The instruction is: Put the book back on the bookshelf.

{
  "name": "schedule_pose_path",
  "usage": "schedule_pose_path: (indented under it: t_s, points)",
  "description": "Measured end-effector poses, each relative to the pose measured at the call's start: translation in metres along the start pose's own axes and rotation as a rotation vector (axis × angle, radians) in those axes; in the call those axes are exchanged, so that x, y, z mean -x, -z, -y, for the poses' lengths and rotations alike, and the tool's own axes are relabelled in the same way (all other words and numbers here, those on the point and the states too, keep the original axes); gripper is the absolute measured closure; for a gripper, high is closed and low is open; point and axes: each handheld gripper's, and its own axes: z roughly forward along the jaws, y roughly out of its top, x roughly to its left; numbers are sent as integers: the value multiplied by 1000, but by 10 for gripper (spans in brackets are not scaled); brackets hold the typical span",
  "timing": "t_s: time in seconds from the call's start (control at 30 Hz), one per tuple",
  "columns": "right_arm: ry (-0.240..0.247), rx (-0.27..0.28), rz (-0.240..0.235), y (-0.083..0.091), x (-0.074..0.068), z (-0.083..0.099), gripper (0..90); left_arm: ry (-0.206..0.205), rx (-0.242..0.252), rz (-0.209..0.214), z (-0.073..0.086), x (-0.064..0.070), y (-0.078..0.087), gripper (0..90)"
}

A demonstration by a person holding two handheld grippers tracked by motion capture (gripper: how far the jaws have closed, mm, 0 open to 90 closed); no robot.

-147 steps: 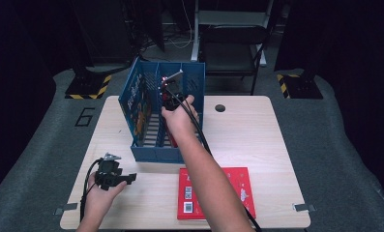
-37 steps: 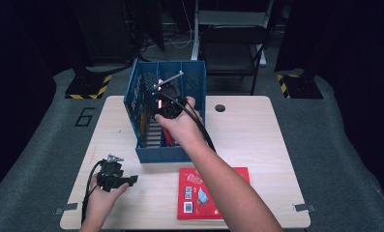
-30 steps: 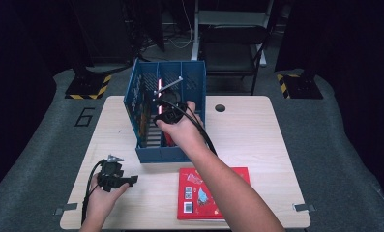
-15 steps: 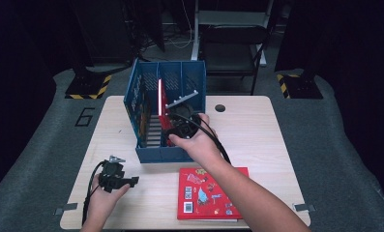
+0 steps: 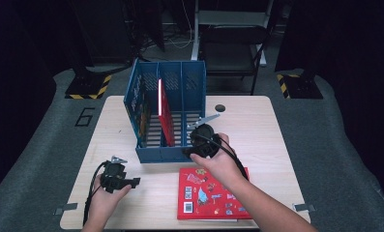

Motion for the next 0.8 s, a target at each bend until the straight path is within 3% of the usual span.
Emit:
schedule_pose_path:
  t_s: [0.17, 0.3, 0.53, 0.8]
  points:
    - [-14, 22, 27, 1, 7, 27, 525, -7, -6, 1, 0, 0, 0, 344]
    - [-34, 43, 20, 4, 12, 48, 525, -2, 4, 7, 0, 3, 0, 344]
    - [-60, 19, 17, 7, 18, 81, 524, -4, 4, 10, 1, 8, -1, 343]
    - [-103, 18, 24, -4, 26, 115, 509, -22, -10, 21, 1, 13, -2, 343]
